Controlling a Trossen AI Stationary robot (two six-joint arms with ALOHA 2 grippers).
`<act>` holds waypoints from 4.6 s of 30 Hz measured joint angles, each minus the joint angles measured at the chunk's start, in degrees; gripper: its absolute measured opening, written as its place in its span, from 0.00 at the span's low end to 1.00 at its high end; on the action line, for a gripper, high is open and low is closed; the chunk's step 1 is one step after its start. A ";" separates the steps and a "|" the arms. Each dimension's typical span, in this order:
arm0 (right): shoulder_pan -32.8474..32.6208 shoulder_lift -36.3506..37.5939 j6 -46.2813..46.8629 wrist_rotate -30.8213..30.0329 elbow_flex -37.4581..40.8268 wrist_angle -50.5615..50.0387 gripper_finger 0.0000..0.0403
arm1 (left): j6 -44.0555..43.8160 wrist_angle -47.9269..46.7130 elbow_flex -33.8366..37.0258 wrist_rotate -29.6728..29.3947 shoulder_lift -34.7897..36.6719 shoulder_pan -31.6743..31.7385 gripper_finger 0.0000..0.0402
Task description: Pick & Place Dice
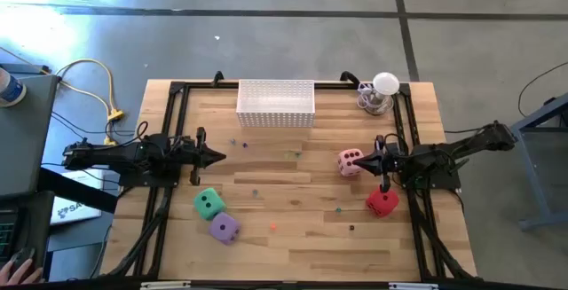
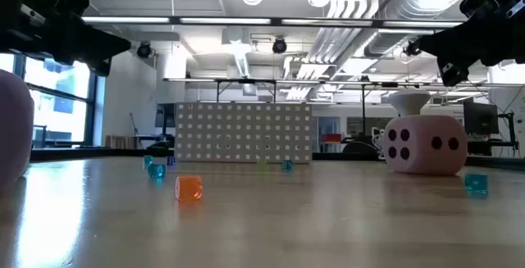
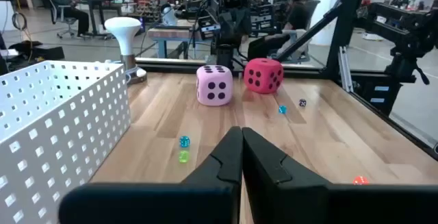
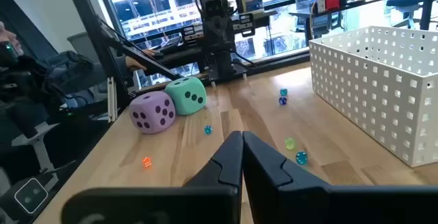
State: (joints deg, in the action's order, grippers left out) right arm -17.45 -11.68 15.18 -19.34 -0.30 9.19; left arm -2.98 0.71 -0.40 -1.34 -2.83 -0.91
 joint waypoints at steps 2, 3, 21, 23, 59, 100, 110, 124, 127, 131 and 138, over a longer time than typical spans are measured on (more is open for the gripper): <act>-0.02 -0.01 0.01 -0.02 -0.01 0.00 0.00 | 0.00 0.00 0.00 0.02 0.00 -0.02 0.00; 0.00 -0.02 0.01 -0.02 -0.01 0.02 0.00 | 0.00 0.00 0.00 0.02 -0.01 -0.02 0.00; 0.00 0.00 0.02 -0.02 -0.02 0.01 0.00 | 0.00 0.00 0.00 0.02 -0.02 -0.02 0.00; -0.02 -0.01 0.01 -0.02 -0.01 0.00 0.00 | 0.00 0.00 0.00 0.02 -0.02 -0.02 0.00; -0.02 -0.02 0.02 -0.02 -0.02 0.00 0.00 | 0.00 0.00 0.00 0.02 0.00 0.00 0.00; 0.00 -0.01 0.00 -0.01 0.00 0.01 0.00 | 0.01 0.00 0.00 0.01 0.00 -0.02 0.00; 0.24 0.00 -4.87 -2.28 0.00 4.83 0.00 | 0.00 0.00 0.00 0.00 -0.02 -0.02 0.00; 0.24 -0.07 -7.66 -6.09 -1.10 10.00 0.15 | 0.00 -0.01 0.00 0.00 0.00 -0.01 0.00; 0.22 -1.14 -7.94 -7.23 -2.93 10.71 0.29 | 0.00 0.00 0.00 0.00 -0.02 -0.01 0.00; 0.24 -3.98 -8.05 -12.24 -6.18 10.00 0.51 | 0.01 0.00 0.00 0.02 -0.01 -0.02 0.00; 0.20 -12.18 -11.84 -15.72 -15.58 5.58 0.82 | 0.00 0.00 0.00 0.00 0.00 0.00 0.00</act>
State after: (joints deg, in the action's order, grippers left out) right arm -17.26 -23.87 3.34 -35.05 -15.88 14.77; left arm -2.98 0.71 -0.40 -1.34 -2.83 -0.91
